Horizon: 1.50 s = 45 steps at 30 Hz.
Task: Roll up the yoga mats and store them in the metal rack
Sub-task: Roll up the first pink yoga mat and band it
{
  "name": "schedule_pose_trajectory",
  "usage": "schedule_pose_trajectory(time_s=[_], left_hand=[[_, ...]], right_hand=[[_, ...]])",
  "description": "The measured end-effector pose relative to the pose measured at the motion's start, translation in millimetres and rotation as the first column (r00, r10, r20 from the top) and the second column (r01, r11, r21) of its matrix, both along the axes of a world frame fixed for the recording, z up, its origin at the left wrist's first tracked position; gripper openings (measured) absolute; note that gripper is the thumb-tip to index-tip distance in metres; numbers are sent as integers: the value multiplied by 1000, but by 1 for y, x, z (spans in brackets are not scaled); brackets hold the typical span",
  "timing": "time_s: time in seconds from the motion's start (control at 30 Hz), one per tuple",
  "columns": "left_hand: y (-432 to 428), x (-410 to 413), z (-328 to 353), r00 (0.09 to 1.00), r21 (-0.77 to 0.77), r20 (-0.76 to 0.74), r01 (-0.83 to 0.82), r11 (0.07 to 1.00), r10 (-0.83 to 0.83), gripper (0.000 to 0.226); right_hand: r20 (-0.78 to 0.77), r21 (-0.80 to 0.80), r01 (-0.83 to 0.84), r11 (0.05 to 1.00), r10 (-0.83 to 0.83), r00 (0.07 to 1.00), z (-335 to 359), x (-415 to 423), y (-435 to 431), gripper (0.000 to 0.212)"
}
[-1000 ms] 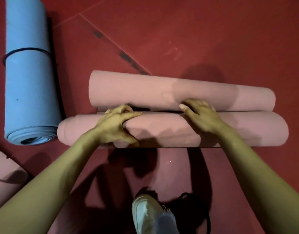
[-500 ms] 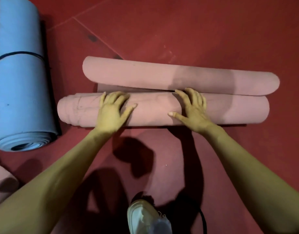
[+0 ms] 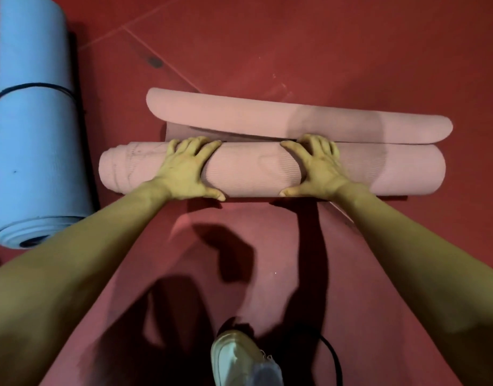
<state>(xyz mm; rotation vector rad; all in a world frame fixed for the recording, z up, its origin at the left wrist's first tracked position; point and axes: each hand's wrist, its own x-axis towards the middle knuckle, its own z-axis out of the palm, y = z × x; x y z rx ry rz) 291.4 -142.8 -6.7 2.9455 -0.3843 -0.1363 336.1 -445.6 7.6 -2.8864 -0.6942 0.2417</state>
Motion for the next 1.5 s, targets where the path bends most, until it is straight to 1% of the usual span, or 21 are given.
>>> schedule_pose_trajectory(time_s=[0.1, 0.2, 0.43, 0.57, 0.7, 0.77, 0.87, 0.93, 1.0, 1.03, 1.07, 1.1, 1.17, 1.2, 1.23, 1.3, 1.33, 1.37, 1.4, 1.47, 1.5], left_hand=[[-2, 1, -1, 1000, 50, -3, 8, 999, -8, 130], [-5, 2, 5, 1000, 49, -20, -8, 999, 9, 129], [-7, -8, 6, 1000, -7, 28, 4, 1000, -4, 117], [-7, -37, 1, 998, -49, 57, 24, 999, -21, 111], [-10, -76, 1, 995, -76, 84, 64, 995, -57, 104], [-10, -93, 1, 995, -82, 66, 75, 994, -69, 105], [-10, -109, 0, 997, -68, 27, 67, 995, -65, 107], [-10, -110, 1, 998, -86, -7, 55, 995, -56, 105], [-9, -103, 5, 998, -122, -45, 38, 992, -44, 102], [-9, -99, 8, 997, -135, -67, 36, 990, -46, 101], [-8, -94, 11, 995, -153, -90, 34, 988, -48, 101], [-7, -87, 14, 992, -177, -118, 26, 984, -48, 102], [-4, -74, 19, 989, -251, -140, 0, 968, -36, 101], [-2, -68, 20, 996, -313, -88, -21, 950, -7, 95], [0, -62, 19, 999, -375, 10, -38, 926, 45, 83], [-2, -52, 15, 966, -465, 176, -87, 881, 188, 47], [-8, -48, 12, 950, -477, 215, -100, 873, 227, 32], [-15, -46, 8, 941, -470, 234, -111, 876, 245, 27], [-23, -45, 2, 935, -462, 244, -123, 878, 259, 28], [-33, -47, -8, 926, -470, 243, -147, 870, 288, 31], [-34, -50, -11, 932, -483, 222, -152, 862, 288, 40]], right_hand=[[-16, -37, -17, 999, 16, 1000, -1, 3, -1, 119], [-15, -76, -60, 995, 59, 998, -1, 5, 0, 122], [-22, -61, 10, 998, -12, 1000, 0, -9, 5, 116], [24, -22, -31, 999, 32, 999, -2, -34, -4, 114], [16, 28, -50, 998, 50, 999, -1, -73, -11, 113], [11, 47, -36, 998, 35, 999, -3, -94, -15, 112], [9, 58, -59, 997, 58, 998, -5, -114, -20, 108], [-43, 162, -8, 987, 15, 999, 0, -114, -24, 97], [-75, 301, 135, 944, -118, 990, 7, -105, -25, 75], [-42, 329, 193, 924, -190, 981, 11, -98, -25, 65], [-1, 311, 232, 922, -244, 970, 14, -89, -23, 61], [26, 259, 256, 931, -272, 962, 16, -80, -21, 63], [24, 124, 278, 953, -283, 959, 15, -63, -17, 64], [23, 104, 281, 954, -284, 958, 16, -57, -16, 66], [30, 132, 279, 951, -285, 958, 16, -55, -14, 68], [66, 231, 259, 938, -280, 958, 15, -57, -11, 70], [81, 220, 235, 947, -258, 963, 11, -61, -10, 74], [89, 177, 197, 964, -215, 972, 5, -64, -10, 79], [77, 142, 162, 976, -174, 982, -1, -67, -10, 83], [40, 163, 141, 976, -150, 988, -10, -65, -11, 88], [26, 190, 144, 971, -152, 988, -12, -63, -12, 87]])
